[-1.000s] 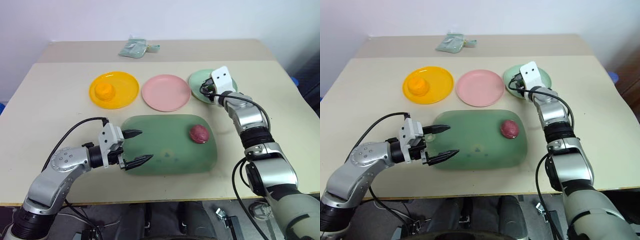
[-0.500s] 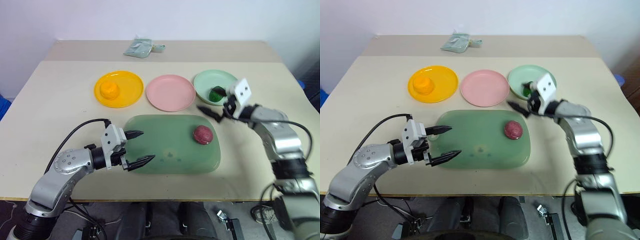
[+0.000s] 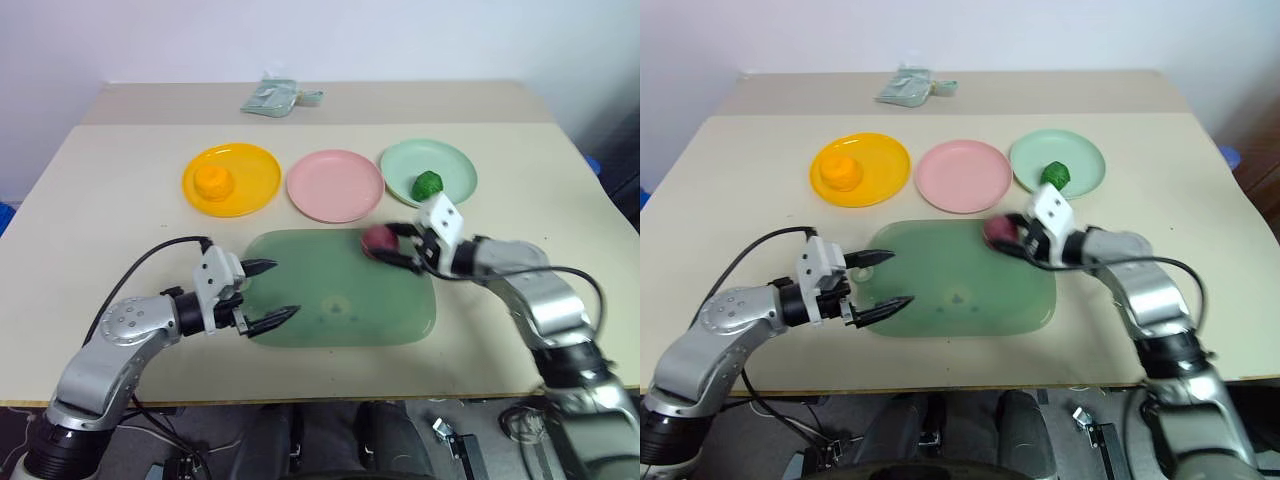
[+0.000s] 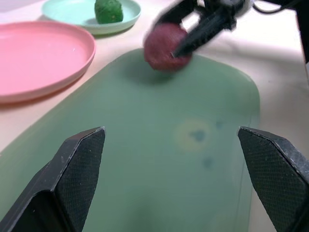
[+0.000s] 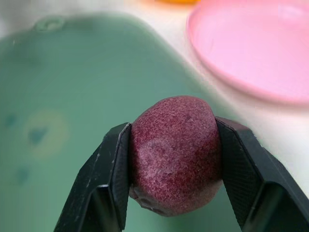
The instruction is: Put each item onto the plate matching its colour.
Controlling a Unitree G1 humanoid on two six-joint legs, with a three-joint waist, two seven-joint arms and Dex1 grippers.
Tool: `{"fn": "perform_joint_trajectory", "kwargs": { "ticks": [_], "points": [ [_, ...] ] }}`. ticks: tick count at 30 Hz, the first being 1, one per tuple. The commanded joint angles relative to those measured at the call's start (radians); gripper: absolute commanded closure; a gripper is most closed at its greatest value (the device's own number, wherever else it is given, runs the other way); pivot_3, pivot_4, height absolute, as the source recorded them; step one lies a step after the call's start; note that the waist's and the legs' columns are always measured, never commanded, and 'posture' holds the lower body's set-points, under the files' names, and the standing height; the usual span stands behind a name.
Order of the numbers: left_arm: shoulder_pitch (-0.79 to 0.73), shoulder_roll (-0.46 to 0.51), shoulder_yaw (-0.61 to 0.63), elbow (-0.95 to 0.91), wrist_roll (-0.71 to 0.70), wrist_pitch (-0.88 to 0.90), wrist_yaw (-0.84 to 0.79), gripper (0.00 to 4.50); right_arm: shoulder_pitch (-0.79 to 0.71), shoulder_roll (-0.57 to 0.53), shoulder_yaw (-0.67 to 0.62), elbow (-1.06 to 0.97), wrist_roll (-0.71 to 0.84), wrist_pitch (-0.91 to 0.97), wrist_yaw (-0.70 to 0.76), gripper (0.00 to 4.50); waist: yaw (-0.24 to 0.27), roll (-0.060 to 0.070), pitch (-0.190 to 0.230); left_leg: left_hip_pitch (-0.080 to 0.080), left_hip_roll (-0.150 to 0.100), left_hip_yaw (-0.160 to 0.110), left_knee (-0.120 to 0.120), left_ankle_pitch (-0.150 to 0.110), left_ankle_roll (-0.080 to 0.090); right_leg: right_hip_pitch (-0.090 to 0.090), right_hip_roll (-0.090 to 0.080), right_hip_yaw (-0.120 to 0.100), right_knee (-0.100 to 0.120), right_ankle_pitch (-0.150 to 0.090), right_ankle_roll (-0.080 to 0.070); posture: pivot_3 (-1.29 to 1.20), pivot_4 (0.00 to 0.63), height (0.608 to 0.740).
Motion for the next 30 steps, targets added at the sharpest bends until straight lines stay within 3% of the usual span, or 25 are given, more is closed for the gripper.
{"fn": "perform_joint_trajectory", "kwargs": {
  "ticks": [1, 6, 11, 14, 18, 23, 27, 30],
  "points": [
    [0.017, -0.003, 0.095, 0.012, 0.035, -0.052, 0.063, 0.0, -0.146, 0.118, 0.014, 0.155, -0.103, -0.065, -0.177, 2.46, -0.003, 0.0, 0.0, 0.0, 0.0, 0.0, 0.0, 0.0, 0.0, -0.001, 0.0, 0.0, 0.001, 0.0, 0.0, 0.0, 0.15, 0.74],
    [0.092, -0.018, 0.177, 0.023, 0.055, -0.082, 0.112, 0.0, -0.362, 0.292, 0.025, 0.561, -0.21, -0.171, -0.371, 2.46, -0.016, 0.0, 0.0, -0.001, -0.001, 0.0, -0.002, 0.0, 0.0, -0.001, 0.0, -0.001, 0.003, 0.0, -0.001, 0.0, 0.15, 0.74],
    [0.133, -0.033, 0.191, -0.015, 0.064, -0.087, 0.145, 0.0, -0.448, 0.336, -0.001, 0.751, -0.224, -0.316, -0.367, 0.12, -0.008, 0.0, 0.0, -0.001, -0.002, -0.001, -0.005, 0.001, -0.001, -0.002, 0.0, -0.001, 0.003, -0.001, -0.001, 0.0, 0.15, 0.74],
    [0.146, -0.048, 0.207, -0.005, 0.085, -0.099, 0.178, 0.0, -0.419, 0.307, 0.008, 0.713, -0.24, -0.424, -0.33, 0.05, -0.012, 0.0, 0.0, -0.001, -0.002, 0.0, -0.005, 0.001, -0.001, -0.002, 0.0, -0.001, 0.003, 0.0, -0.001, 0.0, 0.15, 0.74],
    [0.162, -0.067, 0.274, 0.037, 0.1, -0.126, 0.224, 0.0, -0.299, 0.184, -0.055, 0.527, -0.124, -0.428, -0.116, 0.05, -0.008, 0.0, 0.0, -0.001, -0.002, -0.001, -0.006, 0.001, -0.001, -0.002, 0.001, -0.001, 0.002, -0.001, -0.001, 0.0, 0.15, 0.74],
    [0.282, -0.031, 0.449, 0.113, 0.101, -0.176, 0.193, 0.0, -0.012, -0.114, -0.208, 0.232, 0.111, -0.229, 0.222, 0.05, 0.0, 0.0, 0.0, -0.001, -0.001, -0.001, -0.008, 0.001, -0.001, -0.001, 0.0, -0.002, -0.001, -0.001, -0.001, 0.0, 0.15, 0.74],
    [0.343, -0.036, 0.545, 0.137, 0.061, -0.183, 0.173, 0.0, 0.148, -0.25, -0.291, 0.178, 0.155, -0.156, 0.269, 0.05, -0.007, 0.0, 0.0, 0.0, -0.001, 0.0, -0.009, -0.001, 0.001, 0.002, -0.001, -0.003, -0.011, 0.0, 0.0, 0.0, 0.15, 0.74],
    [0.378, -0.049, 0.567, 0.123, 0.05, -0.175, 0.169, 0.0, 0.2, -0.283, -0.315, 0.181, 0.149, -0.136, 0.273, 0.05, -0.013, 0.0, 0.0, 0.003, 0.001, 0.001, -0.009, -0.001, 0.001, 0.003, -0.002, -0.001, -0.01, 0.001, -0.002, 0.0, 0.15, 0.74]
  ]
}}
